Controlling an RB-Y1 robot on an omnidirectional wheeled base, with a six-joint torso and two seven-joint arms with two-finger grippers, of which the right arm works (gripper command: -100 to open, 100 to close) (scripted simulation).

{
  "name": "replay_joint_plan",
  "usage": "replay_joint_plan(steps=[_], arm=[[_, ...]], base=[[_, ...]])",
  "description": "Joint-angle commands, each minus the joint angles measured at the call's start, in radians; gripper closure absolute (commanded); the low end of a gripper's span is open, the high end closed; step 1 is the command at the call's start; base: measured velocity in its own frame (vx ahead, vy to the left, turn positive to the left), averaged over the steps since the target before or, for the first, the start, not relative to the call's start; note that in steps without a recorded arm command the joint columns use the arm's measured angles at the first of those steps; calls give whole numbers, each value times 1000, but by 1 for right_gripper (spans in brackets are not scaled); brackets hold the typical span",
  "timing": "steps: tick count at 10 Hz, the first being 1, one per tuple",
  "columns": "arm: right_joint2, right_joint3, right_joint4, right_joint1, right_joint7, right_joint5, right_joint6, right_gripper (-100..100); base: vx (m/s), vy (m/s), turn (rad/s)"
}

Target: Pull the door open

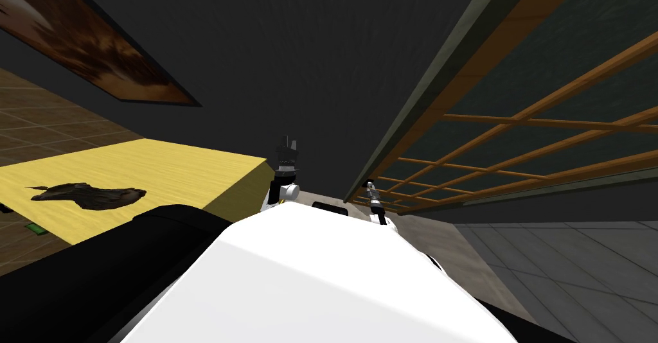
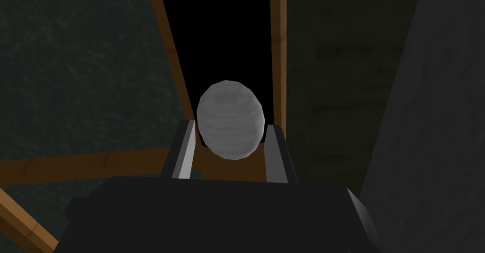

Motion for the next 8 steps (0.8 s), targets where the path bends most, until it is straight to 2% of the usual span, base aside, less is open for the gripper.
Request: replay_joint_plan(steps=[1,4,8], arm=[[5,3,5,-1,-28,2,-2,100],[4,2,13,-5,-116,0,-5,100],[3,0,19,-8,-205,-1,-7,100]], base=[[-12,-4,8],[-15,-2,22],[-18,-5,22]])
